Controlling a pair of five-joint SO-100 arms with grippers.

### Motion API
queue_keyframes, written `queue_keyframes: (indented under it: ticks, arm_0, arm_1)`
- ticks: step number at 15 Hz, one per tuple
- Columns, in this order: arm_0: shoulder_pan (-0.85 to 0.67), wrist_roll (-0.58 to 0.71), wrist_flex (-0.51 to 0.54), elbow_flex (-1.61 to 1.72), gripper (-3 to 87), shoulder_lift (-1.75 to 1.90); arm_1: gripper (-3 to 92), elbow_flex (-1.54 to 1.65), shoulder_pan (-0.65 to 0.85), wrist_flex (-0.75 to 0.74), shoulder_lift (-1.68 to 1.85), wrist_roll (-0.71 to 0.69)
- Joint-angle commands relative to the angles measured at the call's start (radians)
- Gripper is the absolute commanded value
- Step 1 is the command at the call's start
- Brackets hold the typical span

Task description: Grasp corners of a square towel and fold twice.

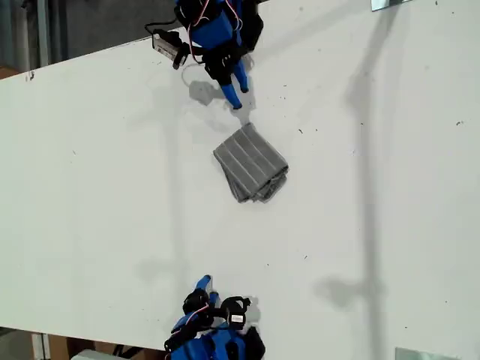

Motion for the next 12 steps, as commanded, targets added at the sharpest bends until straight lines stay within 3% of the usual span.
queue_keyframes:
  ticks: [1, 5, 7, 12]
  arm_0:
    - [0.063, -0.069, 0.037, 0.025, 21.4, 0.121]
    - [0.476, -0.374, 0.083, 0.132, 21.4, 0.405]
    - [0.672, -0.506, 0.27, 0.227, 21.6, 0.821]
    - [0.778, -0.572, 0.284, 0.221, 20.9, 0.834]
  arm_1:
    - [23.8, -0.012, 0.0, 0.008, 0.0, 0.0]
    - [23.8, -0.012, 0.003, 0.009, 0.0, 0.0]
    - [23.9, -0.012, 0.003, 0.009, 0.0, 0.0]
    - [24.2, -0.017, 0.005, 0.02, 0.0, -0.006]
